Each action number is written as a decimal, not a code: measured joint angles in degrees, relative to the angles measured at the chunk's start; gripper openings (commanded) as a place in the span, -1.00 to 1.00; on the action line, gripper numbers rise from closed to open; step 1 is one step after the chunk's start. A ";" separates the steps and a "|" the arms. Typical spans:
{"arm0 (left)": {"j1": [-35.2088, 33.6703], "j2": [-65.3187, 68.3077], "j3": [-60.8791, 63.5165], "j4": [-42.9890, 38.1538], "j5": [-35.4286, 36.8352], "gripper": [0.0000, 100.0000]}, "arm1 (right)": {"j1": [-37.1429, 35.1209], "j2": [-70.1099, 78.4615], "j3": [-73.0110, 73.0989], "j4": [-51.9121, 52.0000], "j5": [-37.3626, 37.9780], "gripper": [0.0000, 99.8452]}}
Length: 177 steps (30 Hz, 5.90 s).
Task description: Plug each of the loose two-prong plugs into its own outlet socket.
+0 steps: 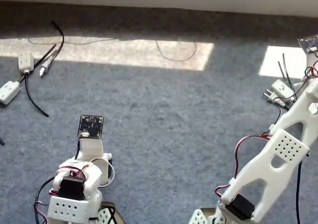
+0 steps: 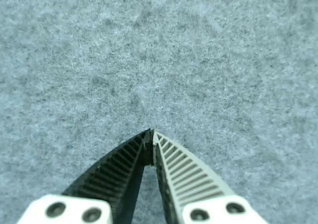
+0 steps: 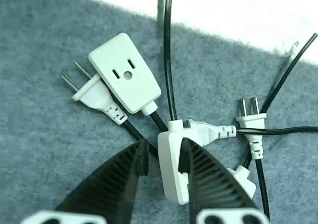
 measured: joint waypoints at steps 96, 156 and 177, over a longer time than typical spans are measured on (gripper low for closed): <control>0.00 0.00 0.00 0.00 0.00 -0.99 | -56.97 -18.73 21.80 0.09 -59.34 -0.82; 0.00 0.00 0.00 0.00 0.00 -0.99 | -68.40 -33.23 75.69 -0.26 -50.81 -0.20; 0.00 0.00 0.00 0.00 0.00 -0.99 | -52.40 -34.46 75.87 -0.09 -45.27 -0.20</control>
